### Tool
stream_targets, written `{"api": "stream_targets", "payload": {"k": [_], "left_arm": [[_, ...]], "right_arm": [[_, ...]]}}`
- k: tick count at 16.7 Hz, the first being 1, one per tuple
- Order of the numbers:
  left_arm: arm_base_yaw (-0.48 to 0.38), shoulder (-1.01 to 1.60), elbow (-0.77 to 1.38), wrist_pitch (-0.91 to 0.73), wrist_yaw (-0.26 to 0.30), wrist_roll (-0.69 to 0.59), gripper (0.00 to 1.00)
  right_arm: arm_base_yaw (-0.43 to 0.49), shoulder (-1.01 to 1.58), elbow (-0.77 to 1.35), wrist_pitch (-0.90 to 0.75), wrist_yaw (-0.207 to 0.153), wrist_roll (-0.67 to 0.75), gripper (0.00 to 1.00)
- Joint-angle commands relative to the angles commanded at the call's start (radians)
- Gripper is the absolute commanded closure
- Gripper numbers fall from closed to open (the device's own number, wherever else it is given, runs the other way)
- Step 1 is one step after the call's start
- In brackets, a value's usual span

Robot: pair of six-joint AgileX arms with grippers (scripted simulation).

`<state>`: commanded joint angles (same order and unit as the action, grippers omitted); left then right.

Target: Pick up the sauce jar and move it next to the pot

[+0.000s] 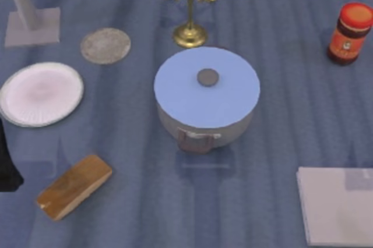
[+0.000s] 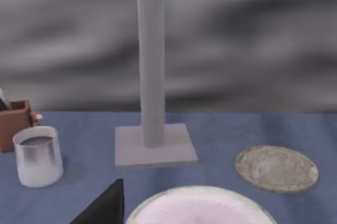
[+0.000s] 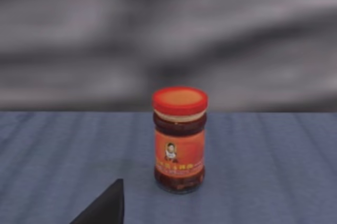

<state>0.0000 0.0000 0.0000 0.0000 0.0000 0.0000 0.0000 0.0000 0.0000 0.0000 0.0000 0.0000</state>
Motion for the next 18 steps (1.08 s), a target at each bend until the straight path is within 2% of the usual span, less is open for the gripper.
{"api": "stream_targets", "payload": {"k": [4,8,13,18], "left_arm": [[0.000,0.000,0.000,0.000,0.000,0.000,0.00],[0.000,0.000,0.000,0.000,0.000,0.000,0.00],[0.000,0.000,0.000,0.000,0.000,0.000,0.00],[0.000,0.000,0.000,0.000,0.000,0.000,0.00]], "right_arm": [[-0.002,0.028,0.027,-0.015,0.001,-0.003,0.00],[-0.010,0.206,0.192,-0.110,0.001,-0.024,0.00],[-0.019,0.607,0.548,-0.334,-0.008,-0.077,0.00],[-0.026,1.123,1.013,-0.615,-0.026,-0.151,0.00]]}}
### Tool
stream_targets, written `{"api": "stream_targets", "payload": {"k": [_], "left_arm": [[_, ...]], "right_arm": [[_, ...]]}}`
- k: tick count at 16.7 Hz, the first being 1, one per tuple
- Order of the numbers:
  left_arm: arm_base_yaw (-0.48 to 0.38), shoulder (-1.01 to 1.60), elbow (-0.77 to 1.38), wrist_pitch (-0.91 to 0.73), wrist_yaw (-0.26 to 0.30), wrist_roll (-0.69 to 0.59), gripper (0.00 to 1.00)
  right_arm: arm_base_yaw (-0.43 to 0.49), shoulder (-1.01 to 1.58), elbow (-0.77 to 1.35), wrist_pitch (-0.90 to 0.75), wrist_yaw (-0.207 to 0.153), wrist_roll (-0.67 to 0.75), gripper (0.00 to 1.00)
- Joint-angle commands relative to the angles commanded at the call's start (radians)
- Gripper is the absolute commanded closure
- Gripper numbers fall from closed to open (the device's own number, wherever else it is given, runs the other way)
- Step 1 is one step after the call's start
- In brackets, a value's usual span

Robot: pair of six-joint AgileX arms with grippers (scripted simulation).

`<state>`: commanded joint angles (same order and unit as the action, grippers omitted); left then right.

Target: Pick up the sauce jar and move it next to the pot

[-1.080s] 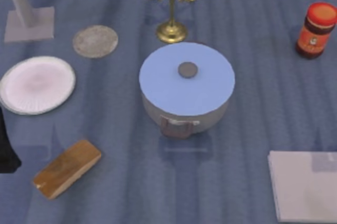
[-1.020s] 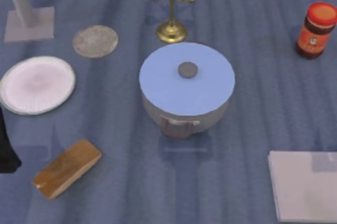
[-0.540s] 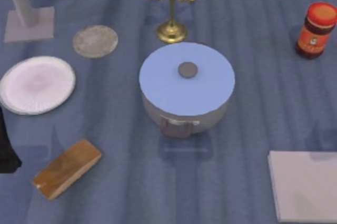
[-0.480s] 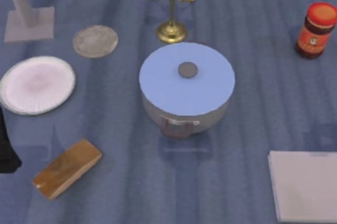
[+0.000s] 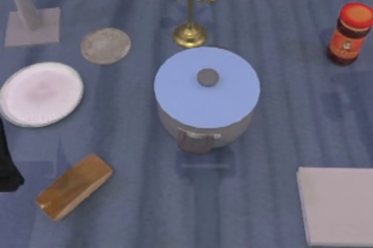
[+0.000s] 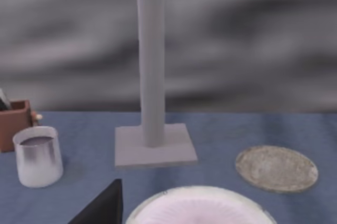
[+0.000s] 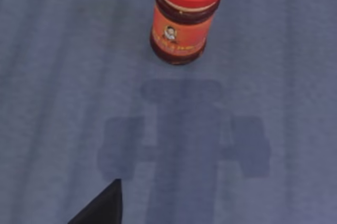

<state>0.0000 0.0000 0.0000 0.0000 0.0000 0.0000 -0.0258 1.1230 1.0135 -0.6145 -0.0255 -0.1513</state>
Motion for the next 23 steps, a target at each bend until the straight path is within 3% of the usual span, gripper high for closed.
{"api": "stream_targets", "payload": {"k": [8,14,18,23], "left_arm": [[0.000,0.000,0.000,0.000,0.000,0.000,0.00],[0.000,0.000,0.000,0.000,0.000,0.000,0.00],[0.000,0.000,0.000,0.000,0.000,0.000,0.00],[0.000,0.000,0.000,0.000,0.000,0.000,0.00]], "right_arm": [[-0.001,0.819,0.793,-0.408,-0.040,-0.133,0.00],[0.007,1.254,1.274,-0.582,-0.070,-0.217,0.00],[0.011,1.404,1.458,-0.625,-0.082,-0.248,0.00],[0.012,1.431,1.491,-0.631,-0.084,-0.254,0.00]]}}
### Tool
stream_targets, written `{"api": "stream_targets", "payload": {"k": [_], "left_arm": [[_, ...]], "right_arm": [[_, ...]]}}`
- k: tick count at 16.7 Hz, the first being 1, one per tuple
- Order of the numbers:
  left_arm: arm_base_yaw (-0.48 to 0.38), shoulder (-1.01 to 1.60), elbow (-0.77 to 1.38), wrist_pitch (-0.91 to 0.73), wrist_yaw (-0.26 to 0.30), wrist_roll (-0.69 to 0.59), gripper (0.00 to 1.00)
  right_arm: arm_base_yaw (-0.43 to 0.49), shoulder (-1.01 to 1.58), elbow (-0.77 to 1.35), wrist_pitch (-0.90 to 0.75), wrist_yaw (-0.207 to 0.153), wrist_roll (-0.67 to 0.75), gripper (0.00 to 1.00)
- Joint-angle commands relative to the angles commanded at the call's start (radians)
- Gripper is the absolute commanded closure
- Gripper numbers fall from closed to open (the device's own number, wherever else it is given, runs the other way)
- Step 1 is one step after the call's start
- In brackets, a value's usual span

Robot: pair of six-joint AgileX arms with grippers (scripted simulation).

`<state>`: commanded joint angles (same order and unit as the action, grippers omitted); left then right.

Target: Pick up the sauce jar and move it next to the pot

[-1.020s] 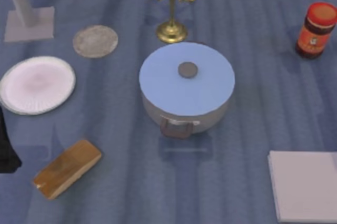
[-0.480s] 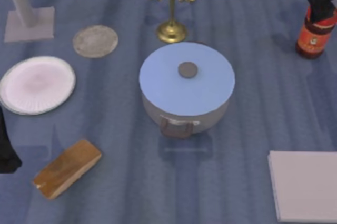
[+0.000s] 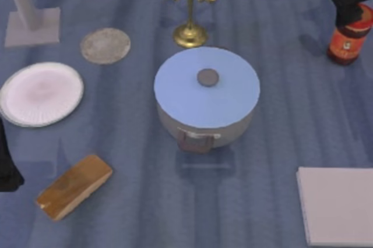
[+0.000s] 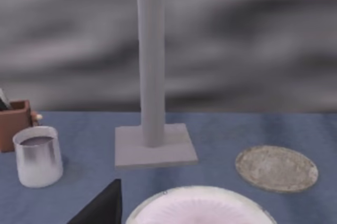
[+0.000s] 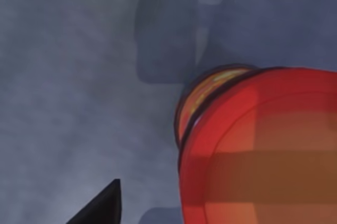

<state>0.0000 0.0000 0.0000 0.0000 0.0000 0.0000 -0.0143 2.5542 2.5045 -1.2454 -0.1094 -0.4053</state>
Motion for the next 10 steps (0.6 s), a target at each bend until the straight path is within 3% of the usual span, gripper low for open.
{"api": "stream_targets", "payload": {"k": [10], "left_arm": [[0.000,0.000,0.000,0.000,0.000,0.000,0.00]], "right_arm": [[0.011,0.067,-0.062,0.131,0.004,0.011,0.00]]}}
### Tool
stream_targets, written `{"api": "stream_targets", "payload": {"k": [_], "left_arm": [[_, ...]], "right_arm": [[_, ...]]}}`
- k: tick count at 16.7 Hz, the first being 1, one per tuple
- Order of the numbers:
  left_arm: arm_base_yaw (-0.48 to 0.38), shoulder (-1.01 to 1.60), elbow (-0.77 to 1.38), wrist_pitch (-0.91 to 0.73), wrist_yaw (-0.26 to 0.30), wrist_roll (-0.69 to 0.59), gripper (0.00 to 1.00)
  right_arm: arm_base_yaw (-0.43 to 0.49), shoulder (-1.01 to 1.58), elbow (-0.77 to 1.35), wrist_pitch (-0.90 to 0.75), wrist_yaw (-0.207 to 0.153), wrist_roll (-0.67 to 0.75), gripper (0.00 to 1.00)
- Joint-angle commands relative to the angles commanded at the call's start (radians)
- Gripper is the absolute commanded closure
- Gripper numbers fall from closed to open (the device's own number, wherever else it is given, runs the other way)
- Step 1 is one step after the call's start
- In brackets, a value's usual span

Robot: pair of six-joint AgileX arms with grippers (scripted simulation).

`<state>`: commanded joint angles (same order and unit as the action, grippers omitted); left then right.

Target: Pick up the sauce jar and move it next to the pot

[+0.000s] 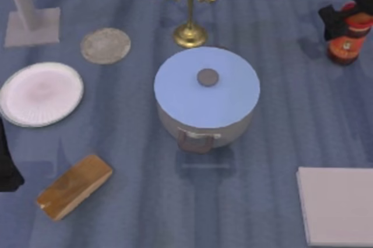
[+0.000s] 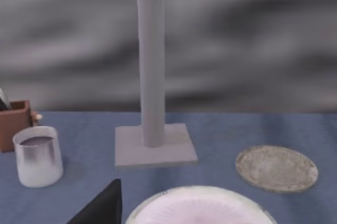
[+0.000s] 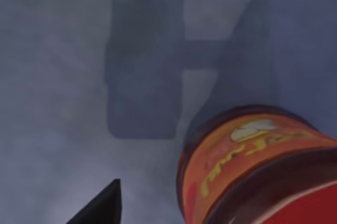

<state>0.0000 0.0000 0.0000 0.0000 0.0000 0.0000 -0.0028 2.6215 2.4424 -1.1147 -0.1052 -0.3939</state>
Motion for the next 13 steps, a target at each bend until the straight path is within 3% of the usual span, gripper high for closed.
{"api": "stream_targets", "payload": {"k": [3,13], "left_arm": [[0.000,0.000,0.000,0.000,0.000,0.000,0.00],[0.000,0.000,0.000,0.000,0.000,0.000,0.00]], "right_arm": [[0.000,0.000,0.000,0.001,0.000,0.000,0.00],[0.000,0.000,0.000,0.001,0.000,0.000,0.75]]}}
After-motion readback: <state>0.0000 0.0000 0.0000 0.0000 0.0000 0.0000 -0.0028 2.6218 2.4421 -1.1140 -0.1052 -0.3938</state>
